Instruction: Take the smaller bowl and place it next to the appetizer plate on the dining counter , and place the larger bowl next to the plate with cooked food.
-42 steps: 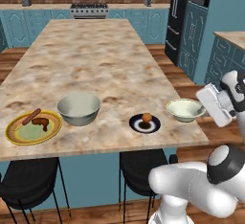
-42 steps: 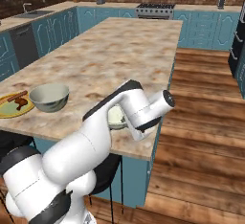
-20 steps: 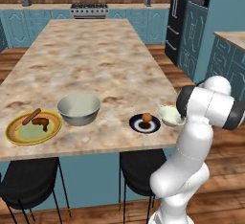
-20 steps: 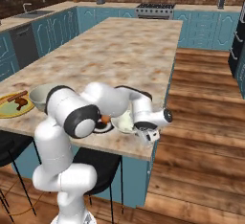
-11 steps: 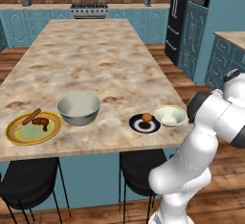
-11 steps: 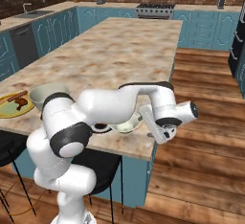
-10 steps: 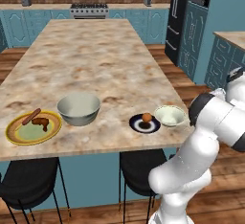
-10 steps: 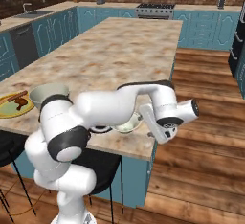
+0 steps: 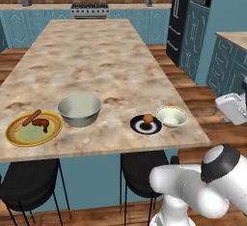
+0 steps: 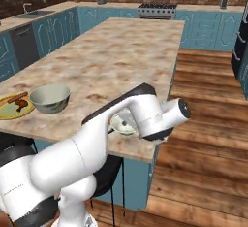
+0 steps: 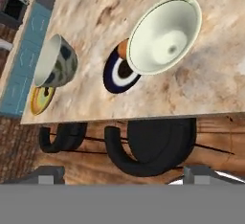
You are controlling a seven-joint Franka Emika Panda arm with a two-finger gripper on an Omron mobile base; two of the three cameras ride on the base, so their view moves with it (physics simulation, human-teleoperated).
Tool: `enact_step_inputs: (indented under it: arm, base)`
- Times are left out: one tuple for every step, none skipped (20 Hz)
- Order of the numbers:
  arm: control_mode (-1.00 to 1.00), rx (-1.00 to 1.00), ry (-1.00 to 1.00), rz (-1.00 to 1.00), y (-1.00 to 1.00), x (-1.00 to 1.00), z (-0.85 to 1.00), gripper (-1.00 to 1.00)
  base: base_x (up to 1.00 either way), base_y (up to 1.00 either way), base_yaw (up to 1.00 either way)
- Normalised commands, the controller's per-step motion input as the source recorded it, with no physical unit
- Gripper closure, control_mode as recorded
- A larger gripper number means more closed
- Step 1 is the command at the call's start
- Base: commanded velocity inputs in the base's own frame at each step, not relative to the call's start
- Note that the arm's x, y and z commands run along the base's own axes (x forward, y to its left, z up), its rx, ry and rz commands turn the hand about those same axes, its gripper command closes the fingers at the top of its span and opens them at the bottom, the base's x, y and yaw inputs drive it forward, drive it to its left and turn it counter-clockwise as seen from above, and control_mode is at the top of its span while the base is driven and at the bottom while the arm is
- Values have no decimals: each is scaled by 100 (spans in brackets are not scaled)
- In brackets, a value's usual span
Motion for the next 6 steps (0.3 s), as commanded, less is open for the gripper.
enact_step_inputs:
  arm:
    - [-100, -18, -52, 0, 100, -29, 16, -100]
    - [-100, -18, -57, 0, 100, -6, 13, -100]
    - [-100, -17, -57, 0, 100, -1, 15, -100]
    - [-100, -16, -56, 0, 100, -3, 19, -100]
    - [-100, -16, -56, 0, 87, -24, 36, -100]
    - [-100, -14, -50, 0, 61, -40, 61, -100]
  base:
    - [0, 0, 0]
    - [0, 0, 0]
    - [0, 0, 0]
    - [0, 0, 0]
    - [0, 0, 0]
    - [0, 0, 0]
